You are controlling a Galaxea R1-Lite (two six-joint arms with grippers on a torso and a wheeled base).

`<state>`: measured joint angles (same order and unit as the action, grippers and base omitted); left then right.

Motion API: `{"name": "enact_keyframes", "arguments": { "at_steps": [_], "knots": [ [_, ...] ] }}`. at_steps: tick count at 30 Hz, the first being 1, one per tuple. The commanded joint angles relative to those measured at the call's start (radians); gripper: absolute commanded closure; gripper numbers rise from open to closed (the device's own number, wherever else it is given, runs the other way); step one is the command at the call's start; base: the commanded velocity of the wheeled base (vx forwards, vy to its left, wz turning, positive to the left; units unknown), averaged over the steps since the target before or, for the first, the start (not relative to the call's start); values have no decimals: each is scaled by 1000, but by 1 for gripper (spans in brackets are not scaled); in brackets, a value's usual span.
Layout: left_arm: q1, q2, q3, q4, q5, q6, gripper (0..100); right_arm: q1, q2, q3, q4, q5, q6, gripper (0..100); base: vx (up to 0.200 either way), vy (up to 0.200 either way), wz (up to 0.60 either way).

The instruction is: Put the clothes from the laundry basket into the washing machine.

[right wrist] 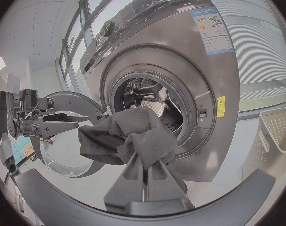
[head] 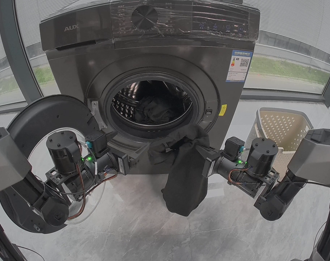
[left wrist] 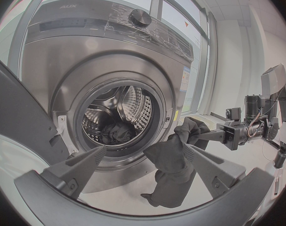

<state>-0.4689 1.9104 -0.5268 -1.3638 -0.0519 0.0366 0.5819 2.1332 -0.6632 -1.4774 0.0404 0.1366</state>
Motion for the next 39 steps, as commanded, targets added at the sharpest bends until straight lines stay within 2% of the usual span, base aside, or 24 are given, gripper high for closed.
{"name": "enact_keyframes", "arguments": {
  "at_steps": [1, 10, 13, 17, 23, 28, 30, 39],
  "knots": [
    [1, 2, 21, -14, -6, 2, 0, -10, -1, 1, 0, 3, 0, 100, 0, 0, 0],
    [27, -2, 21, -20, -19, 2, 0, -24, 10, -4, 9, -7, 0, 100, 0, 0, 0],
    [38, -10, 41, -47, -28, 2, 0, -63, 11, -21, 17, -13, -2, 100, 0, 0, 0],
    [39, -10, 44, -58, -28, 2, 0, -79, 11, -29, 26, -31, -3, 100, 0, 0, 0],
    [46, -7, 53, -81, -29, 2, 0, -100, 10, -32, 31, -36, -3, 100, 0, 0, 0],
    [26, -1, 70, -103, -28, 2, 0, -80, 8, -36, 32, -34, -6, 100, 0, 0, 0],
    [-7, 7, 77, -113, -29, 0, 0, -36, 7, -49, 32, -34, -5, 100, 0, 0, 0],
    [-40, 98, 103, -189, -29, 2, 0, 41, 2, -107, 71, -45, -3, 100, 0, 0, 0]
  ]
}}
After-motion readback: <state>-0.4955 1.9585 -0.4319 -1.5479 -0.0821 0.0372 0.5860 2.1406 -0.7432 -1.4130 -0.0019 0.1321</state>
